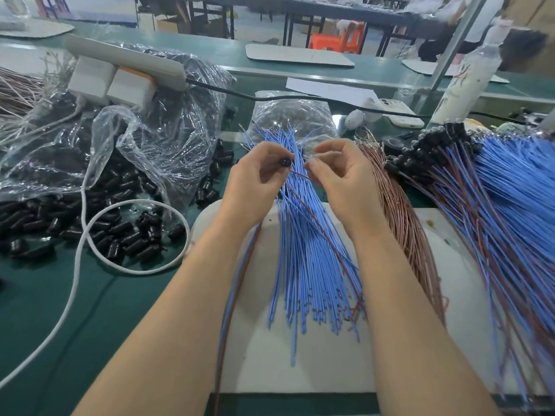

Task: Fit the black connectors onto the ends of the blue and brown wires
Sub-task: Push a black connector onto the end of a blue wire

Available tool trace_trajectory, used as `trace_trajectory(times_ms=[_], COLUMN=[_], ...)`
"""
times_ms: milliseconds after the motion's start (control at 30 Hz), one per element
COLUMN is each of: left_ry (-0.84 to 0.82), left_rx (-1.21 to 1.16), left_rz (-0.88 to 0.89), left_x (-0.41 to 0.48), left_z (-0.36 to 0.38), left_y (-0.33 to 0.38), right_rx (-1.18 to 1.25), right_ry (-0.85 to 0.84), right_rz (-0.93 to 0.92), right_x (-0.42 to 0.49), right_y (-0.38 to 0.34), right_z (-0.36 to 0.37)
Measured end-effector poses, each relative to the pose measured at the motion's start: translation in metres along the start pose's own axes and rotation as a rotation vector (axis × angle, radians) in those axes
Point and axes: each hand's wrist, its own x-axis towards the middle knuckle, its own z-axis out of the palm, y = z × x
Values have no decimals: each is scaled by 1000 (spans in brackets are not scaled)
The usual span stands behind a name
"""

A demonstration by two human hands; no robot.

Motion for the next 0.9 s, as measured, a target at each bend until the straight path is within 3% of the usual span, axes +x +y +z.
trace_trajectory(times_ms=[200, 667, 900], left_ry=[-27, -41, -46], left_rx=[15, 99, 179], left_rz=[3, 6, 18], left_x=[1, 0, -2], left_z=[0, 1, 1], left_y=[-5, -7, -4], right_rx=[-100, -270, -293], right_ry=[-28, 45, 0], right_rz=[-149, -203, -189], right_x=[-2, -5, -6], right_y=[-5, -9, -9], right_z=[4, 2, 3])
